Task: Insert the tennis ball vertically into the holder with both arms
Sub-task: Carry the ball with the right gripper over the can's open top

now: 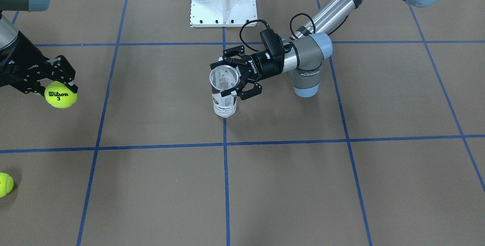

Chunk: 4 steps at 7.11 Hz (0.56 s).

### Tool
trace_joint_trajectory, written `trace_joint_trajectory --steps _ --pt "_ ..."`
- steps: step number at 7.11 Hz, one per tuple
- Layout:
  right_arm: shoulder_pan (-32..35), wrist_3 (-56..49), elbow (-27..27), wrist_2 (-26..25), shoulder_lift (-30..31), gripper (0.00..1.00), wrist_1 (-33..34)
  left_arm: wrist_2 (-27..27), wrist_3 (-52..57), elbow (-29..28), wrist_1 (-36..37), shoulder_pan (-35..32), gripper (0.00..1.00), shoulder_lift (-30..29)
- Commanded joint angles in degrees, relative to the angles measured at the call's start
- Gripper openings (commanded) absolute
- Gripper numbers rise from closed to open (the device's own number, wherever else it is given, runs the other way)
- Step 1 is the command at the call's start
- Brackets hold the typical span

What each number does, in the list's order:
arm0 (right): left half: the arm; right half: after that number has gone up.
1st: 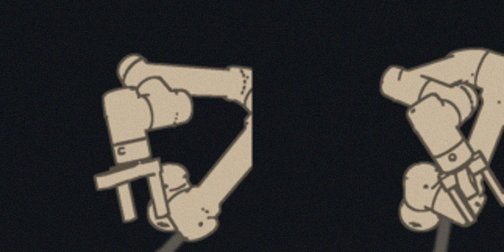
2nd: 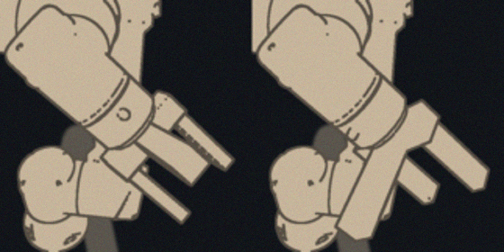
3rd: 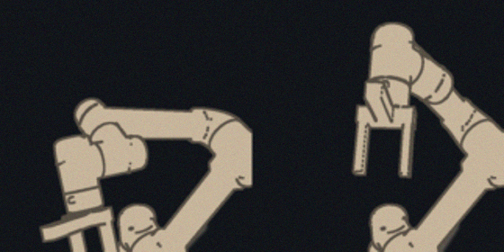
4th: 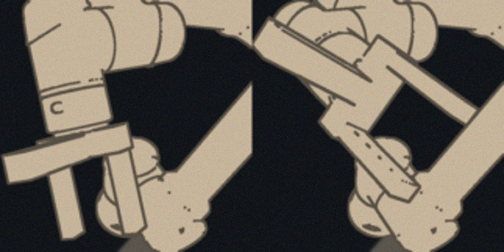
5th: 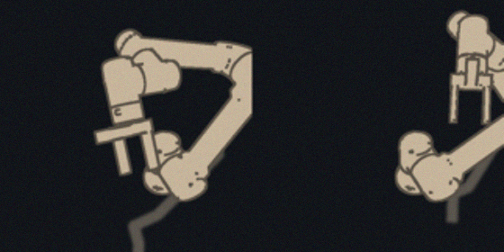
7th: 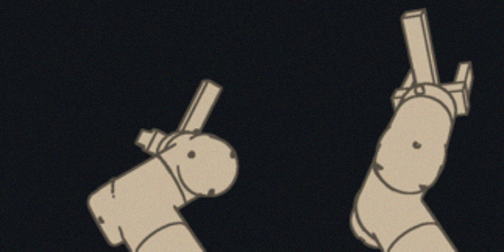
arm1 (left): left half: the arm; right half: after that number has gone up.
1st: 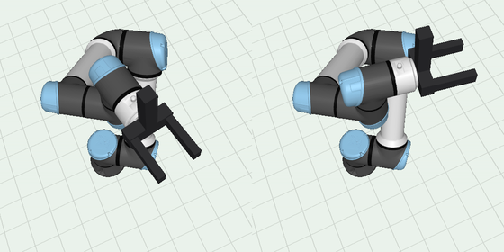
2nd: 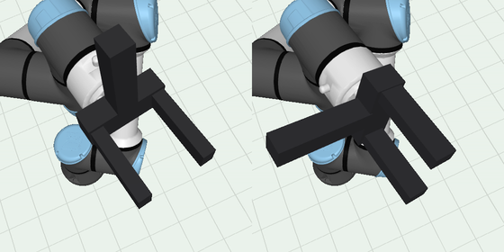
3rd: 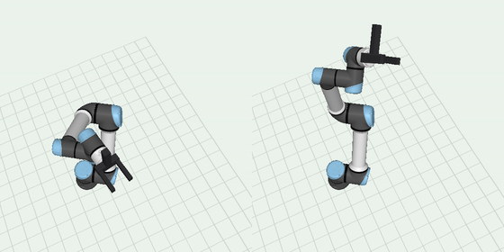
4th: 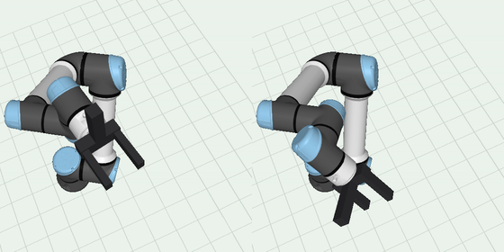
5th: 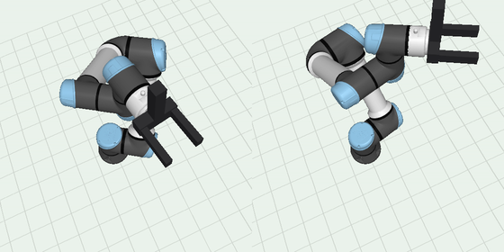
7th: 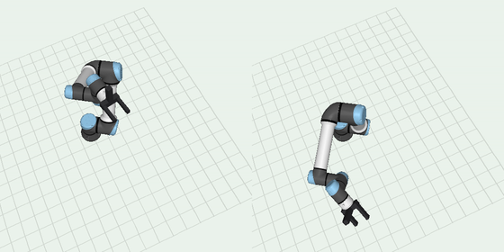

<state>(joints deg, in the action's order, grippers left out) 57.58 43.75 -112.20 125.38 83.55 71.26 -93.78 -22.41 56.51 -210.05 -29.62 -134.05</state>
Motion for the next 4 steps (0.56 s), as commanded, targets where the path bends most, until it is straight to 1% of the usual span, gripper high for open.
trace_joint_trajectory --steps 1,2,3,4 --pt "-1.2 5.3 -2.5 0.2 -3.6 0.07 2.8 0.0 0.0 0.0 0.0 0.0 0.92 -0.1" --pt "-1.8 7.4 -3.8 1.2 -6.7 0.08 6.3 0.0 0.0 -0.1 0.1 0.0 0.92 0.0" --pt "-2.1 8.1 -5.5 1.7 -11.2 0.09 12.9 -0.1 0.0 -0.5 0.1 0.1 0.94 -0.1" --pt "-2.7 9.5 -7.0 1.7 -14.4 0.1 17.8 -0.1 0.0 -0.9 0.2 0.2 0.96 -0.1"
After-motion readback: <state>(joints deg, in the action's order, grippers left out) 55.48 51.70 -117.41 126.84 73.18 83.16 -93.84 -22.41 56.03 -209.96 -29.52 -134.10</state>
